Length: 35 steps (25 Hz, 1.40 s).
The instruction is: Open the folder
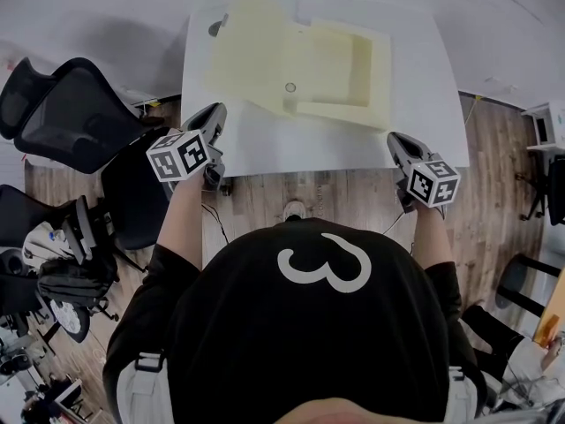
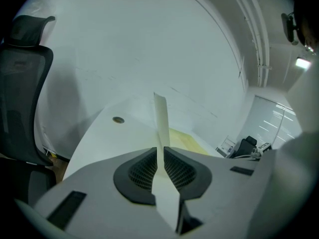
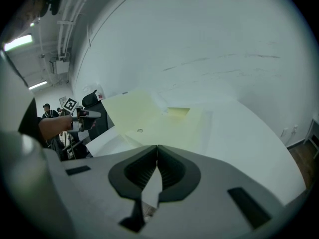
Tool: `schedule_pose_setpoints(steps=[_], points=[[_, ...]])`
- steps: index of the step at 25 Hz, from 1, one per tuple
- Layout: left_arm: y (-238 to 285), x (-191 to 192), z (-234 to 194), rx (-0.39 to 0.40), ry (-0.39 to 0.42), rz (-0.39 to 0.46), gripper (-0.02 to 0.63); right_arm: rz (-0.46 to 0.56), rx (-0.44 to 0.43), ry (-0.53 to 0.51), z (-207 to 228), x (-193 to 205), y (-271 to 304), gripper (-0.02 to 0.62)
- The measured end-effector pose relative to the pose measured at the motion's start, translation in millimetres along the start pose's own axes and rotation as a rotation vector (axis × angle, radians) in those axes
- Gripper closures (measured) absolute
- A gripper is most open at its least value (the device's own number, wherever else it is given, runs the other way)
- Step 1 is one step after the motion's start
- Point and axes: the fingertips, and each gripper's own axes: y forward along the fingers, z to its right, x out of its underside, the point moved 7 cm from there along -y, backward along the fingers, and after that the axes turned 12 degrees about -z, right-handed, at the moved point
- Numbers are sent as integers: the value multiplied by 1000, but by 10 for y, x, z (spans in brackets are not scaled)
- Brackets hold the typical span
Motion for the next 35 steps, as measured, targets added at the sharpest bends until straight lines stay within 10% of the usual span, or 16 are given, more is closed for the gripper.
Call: schedule_pose_setpoints(steps=[35], points=[[-1187,1653,3075,376,456,-42,577,245,-343,-191,-1627,923,-2040,572]])
